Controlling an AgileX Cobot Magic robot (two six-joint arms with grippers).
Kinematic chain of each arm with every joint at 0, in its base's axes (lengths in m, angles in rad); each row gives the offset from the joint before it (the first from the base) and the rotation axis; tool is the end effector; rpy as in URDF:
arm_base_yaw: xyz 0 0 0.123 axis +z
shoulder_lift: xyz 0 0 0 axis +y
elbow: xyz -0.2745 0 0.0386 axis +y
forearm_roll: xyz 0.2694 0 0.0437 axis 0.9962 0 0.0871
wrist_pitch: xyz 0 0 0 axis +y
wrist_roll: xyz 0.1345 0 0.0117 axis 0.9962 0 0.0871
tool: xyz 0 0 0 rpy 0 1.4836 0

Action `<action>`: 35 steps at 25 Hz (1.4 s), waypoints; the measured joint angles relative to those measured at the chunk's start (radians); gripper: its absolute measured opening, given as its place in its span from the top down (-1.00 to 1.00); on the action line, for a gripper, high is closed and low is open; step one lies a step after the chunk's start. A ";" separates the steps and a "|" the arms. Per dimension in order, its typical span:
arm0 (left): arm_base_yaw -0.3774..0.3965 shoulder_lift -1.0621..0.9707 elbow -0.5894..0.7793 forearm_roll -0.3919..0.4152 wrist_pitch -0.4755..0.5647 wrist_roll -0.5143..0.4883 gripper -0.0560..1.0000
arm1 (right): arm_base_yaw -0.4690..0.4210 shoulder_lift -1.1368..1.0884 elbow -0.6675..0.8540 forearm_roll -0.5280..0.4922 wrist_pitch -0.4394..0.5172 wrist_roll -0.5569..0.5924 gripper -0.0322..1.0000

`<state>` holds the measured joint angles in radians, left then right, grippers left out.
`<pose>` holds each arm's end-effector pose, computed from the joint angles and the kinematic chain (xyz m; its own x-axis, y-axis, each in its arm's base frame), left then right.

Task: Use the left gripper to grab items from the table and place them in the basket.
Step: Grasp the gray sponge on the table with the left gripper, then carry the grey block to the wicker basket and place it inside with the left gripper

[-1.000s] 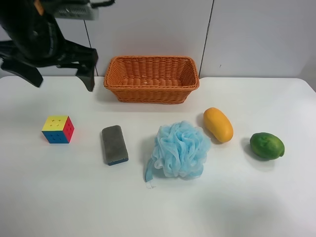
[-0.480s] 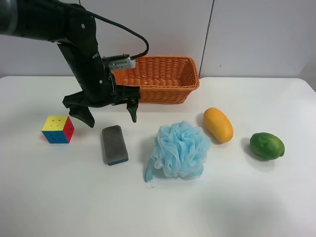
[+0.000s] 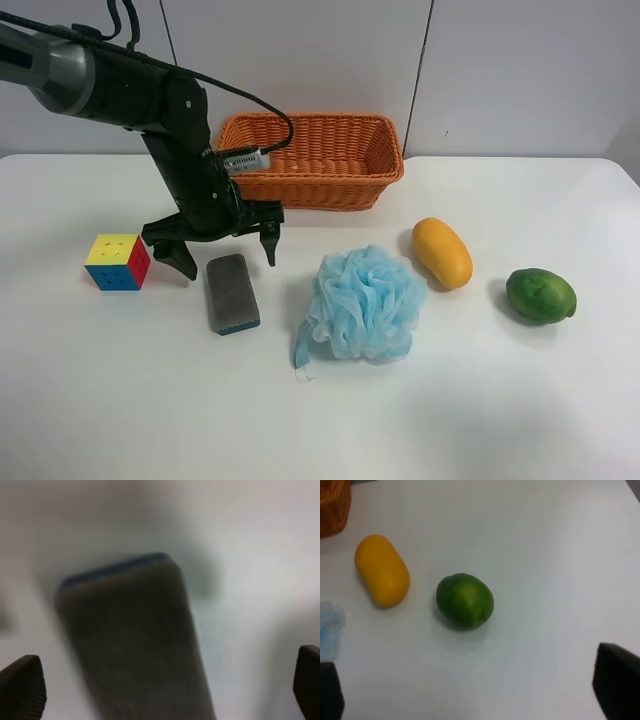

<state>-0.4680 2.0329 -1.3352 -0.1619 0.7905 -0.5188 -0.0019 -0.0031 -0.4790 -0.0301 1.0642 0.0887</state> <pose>0.3633 -0.2010 0.0799 -0.9841 -0.1612 -0.0747 -0.1442 0.9702 -0.1948 0.0626 -0.0037 0.2602 -0.4716 0.0749 -0.8786 0.0601 0.9968 0.0527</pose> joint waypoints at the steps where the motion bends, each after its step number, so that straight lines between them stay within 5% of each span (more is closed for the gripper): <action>1: 0.005 0.003 0.001 0.001 -0.002 0.000 -0.99 | 0.000 0.000 0.000 0.000 0.000 0.000 -0.98; 14: 0.019 0.042 0.082 -0.051 -0.054 -0.009 -0.98 | 0.000 0.000 0.000 0.000 0.000 0.000 -0.98; 17: 0.019 0.040 0.084 -0.058 -0.055 -0.011 -0.79 | 0.000 0.000 0.000 0.000 0.000 0.000 -0.98; 22: 0.019 0.040 0.090 -0.065 -0.061 -0.011 -0.14 | 0.000 0.000 0.000 0.000 0.000 0.000 -0.98; 35: 0.021 -0.012 0.093 -0.069 -0.043 -0.011 -0.15 | 0.000 0.000 0.000 0.000 0.000 0.000 -0.98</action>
<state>-0.4474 2.0206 -1.2424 -0.2307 0.7478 -0.5302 -0.0019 -0.0031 -0.4790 -0.0301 1.0642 0.0887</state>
